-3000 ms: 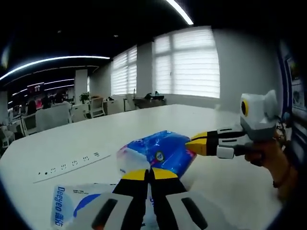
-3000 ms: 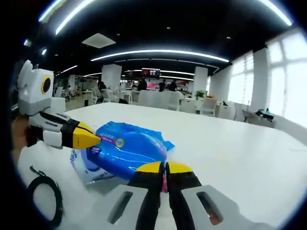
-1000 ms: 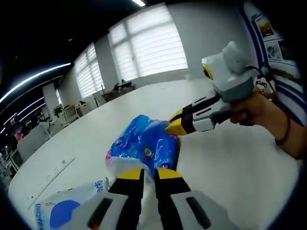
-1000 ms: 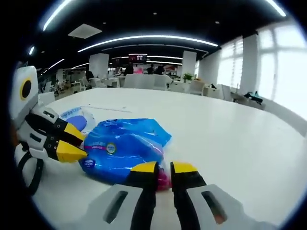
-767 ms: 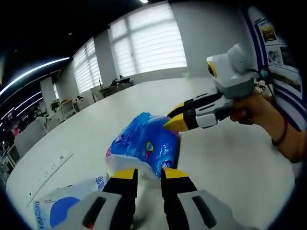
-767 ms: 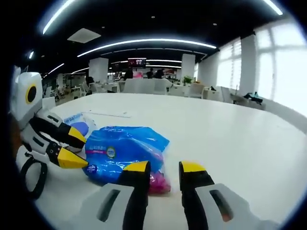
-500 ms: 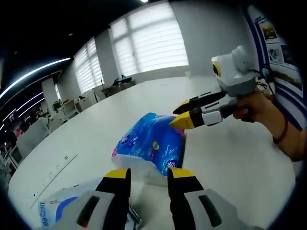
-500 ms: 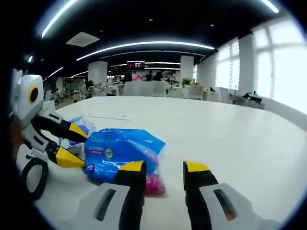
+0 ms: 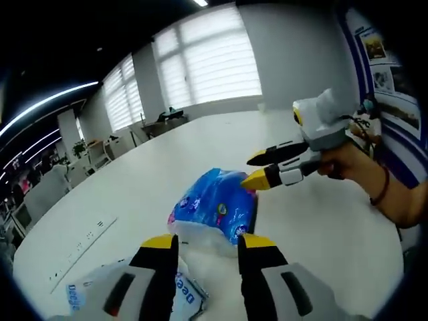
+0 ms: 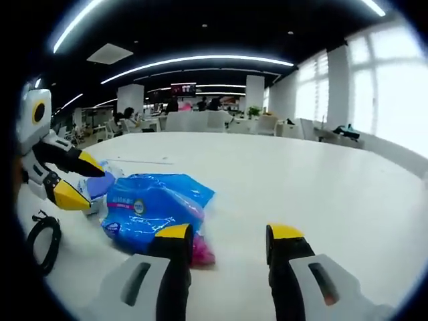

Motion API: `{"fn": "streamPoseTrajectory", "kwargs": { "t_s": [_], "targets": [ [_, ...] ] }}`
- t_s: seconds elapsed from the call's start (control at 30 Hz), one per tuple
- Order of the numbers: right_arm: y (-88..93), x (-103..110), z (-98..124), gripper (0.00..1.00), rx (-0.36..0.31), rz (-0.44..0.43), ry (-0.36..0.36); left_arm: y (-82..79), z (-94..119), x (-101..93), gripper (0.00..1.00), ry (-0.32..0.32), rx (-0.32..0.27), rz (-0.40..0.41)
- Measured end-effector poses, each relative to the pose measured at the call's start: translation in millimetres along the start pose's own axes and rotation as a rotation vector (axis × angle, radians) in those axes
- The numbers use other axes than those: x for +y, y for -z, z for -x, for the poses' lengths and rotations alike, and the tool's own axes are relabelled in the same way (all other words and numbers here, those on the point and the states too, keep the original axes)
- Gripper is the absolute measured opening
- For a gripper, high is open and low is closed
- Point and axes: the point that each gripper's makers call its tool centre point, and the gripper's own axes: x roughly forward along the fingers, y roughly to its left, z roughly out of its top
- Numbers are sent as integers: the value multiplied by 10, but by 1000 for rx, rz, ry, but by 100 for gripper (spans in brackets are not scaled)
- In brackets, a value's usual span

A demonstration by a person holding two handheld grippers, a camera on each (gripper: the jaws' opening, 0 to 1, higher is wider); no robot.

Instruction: Arrange the tabletop items into an orderly group along one side of the table until the central work area is clear of visible clutter.

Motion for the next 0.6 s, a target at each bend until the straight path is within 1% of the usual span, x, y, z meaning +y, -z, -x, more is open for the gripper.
{"fn": "streamPoseTrajectory", "kwargs": {
  "t_s": [0.03, 0.13, 0.17, 0.27, 0.3, 0.33, 0.37, 0.43, 0.5, 0.6],
  "targets": [
    [-3, -11, 4, 45, 0, -5, 3, -4, 19, 23, 39, -3, -2, -2],
    [-68, -31, 22, 48, -36, -23, 5, 0, 93, 138, 39, -24, -4, -4],
    [-86, -36, 26, 48, -44, -27, 5, 5, 139, 220, 40, -42, -7, 0],
    [-109, -43, 28, 49, -58, -33, 6, 22, 209, 348, 42, -75, -11, 28],
    [-110, -44, 27, 50, -58, -30, 6, 33, 265, 450, 43, -98, -16, 39],
    [-106, -49, 27, 52, -56, -15, 9, 33, 289, 493, 43, -111, -21, 40],
    [-100, -58, 28, 52, -48, 13, 21, 39, 345, 577, 43, -139, -23, 39],
    [-122, -57, 28, 54, -54, 40, 34, 41, 449, 705, 43, -182, -26, 41],
    [-150, -31, 45, 55, -62, 45, 28, 58, 530, 784, 43, -203, -27, 50],
    [-243, 39, 79, 55, -100, 35, 0, 121, 668, 920, 43, -246, -17, 87]
  ]
}}
